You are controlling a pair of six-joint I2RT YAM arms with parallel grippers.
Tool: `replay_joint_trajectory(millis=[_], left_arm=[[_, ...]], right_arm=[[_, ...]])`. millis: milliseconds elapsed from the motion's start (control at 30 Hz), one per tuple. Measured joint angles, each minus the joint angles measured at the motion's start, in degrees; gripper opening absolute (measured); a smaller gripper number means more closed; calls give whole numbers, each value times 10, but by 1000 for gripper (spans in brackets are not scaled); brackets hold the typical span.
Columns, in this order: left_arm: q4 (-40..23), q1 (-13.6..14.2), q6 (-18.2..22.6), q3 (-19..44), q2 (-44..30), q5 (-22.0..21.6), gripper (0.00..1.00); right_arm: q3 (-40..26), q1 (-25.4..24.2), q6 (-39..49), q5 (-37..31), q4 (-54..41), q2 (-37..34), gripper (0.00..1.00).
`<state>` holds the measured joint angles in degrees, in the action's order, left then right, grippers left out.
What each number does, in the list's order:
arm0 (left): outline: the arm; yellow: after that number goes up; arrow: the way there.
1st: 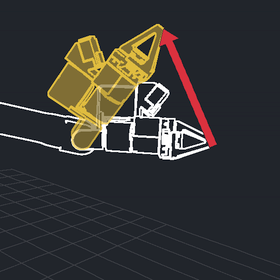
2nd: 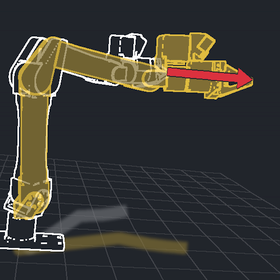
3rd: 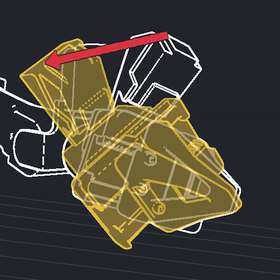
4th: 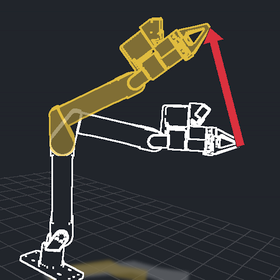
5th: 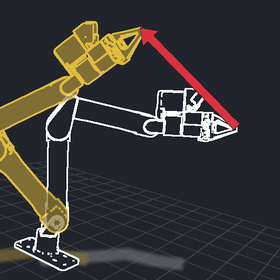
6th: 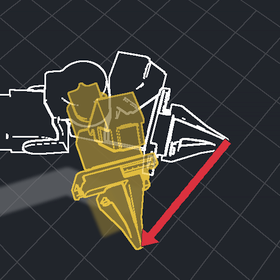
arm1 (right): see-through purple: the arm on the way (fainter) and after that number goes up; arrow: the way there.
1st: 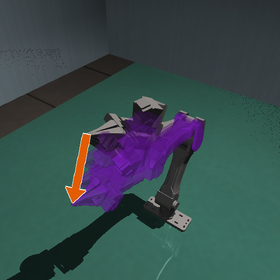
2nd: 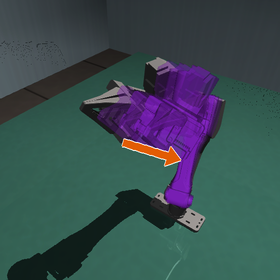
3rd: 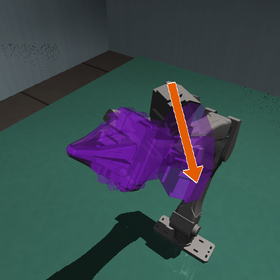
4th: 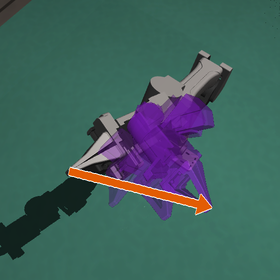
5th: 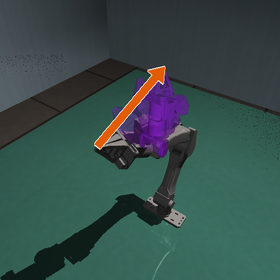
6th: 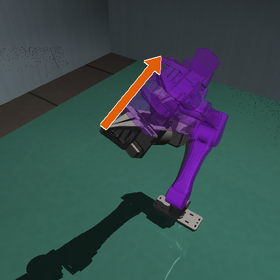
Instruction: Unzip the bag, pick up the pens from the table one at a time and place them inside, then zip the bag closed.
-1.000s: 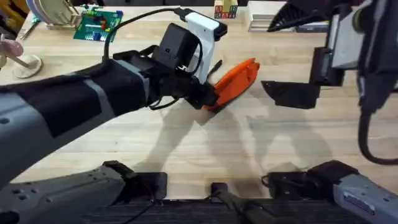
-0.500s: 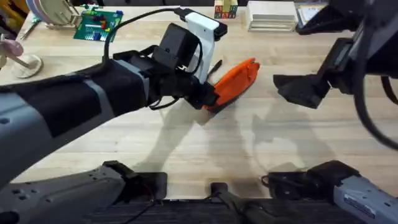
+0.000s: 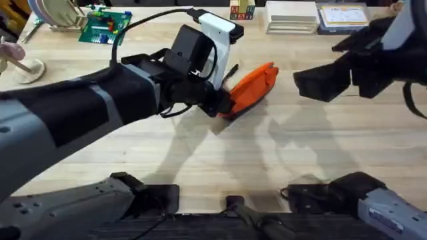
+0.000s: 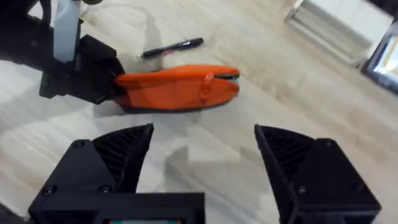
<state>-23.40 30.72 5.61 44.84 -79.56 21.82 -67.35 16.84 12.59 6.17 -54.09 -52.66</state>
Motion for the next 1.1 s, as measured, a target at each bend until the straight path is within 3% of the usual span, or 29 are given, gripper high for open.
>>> replay_joint_trajectory(millis=[400,1100], left_arm=[[0,0,0,0,0,0,43],[0,0,0,0,0,0,43]], right_arm=[[0,0,-38,0,-50,0,998],[0,0,-54,0,-50,0,998]])
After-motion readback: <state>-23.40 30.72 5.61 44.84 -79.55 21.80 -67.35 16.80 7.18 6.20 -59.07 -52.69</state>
